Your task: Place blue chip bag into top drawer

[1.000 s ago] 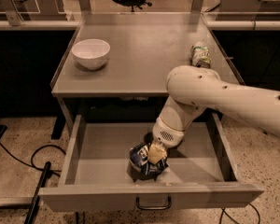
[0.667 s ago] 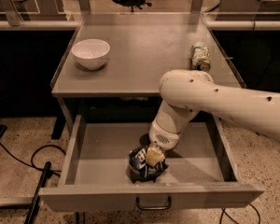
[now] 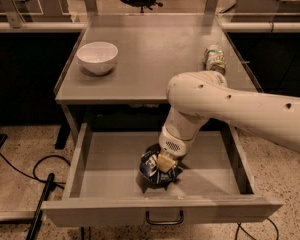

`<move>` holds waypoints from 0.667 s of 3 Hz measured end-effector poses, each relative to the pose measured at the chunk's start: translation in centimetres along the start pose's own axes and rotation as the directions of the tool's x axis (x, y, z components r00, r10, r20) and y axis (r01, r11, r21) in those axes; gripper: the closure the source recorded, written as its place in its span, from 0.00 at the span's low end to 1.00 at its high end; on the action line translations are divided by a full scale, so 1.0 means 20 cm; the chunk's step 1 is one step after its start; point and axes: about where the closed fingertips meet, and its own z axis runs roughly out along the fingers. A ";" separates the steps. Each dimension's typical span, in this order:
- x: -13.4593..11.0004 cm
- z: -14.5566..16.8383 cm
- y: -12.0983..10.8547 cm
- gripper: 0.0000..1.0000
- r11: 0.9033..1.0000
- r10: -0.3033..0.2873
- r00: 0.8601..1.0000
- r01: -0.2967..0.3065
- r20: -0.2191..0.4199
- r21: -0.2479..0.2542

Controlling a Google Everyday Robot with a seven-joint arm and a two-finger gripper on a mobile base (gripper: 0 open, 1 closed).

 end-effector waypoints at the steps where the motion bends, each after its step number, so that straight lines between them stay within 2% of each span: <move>1: -0.04 -0.15 -0.09 1.00 0.996 -0.014 1.000 0.013 0.003 0.092; 2: -0.04 -0.15 -0.09 1.00 0.996 -0.013 1.000 0.013 0.003 0.092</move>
Offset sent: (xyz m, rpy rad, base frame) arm 0.0288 -0.0097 0.0354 -0.0420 -0.0977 -0.0021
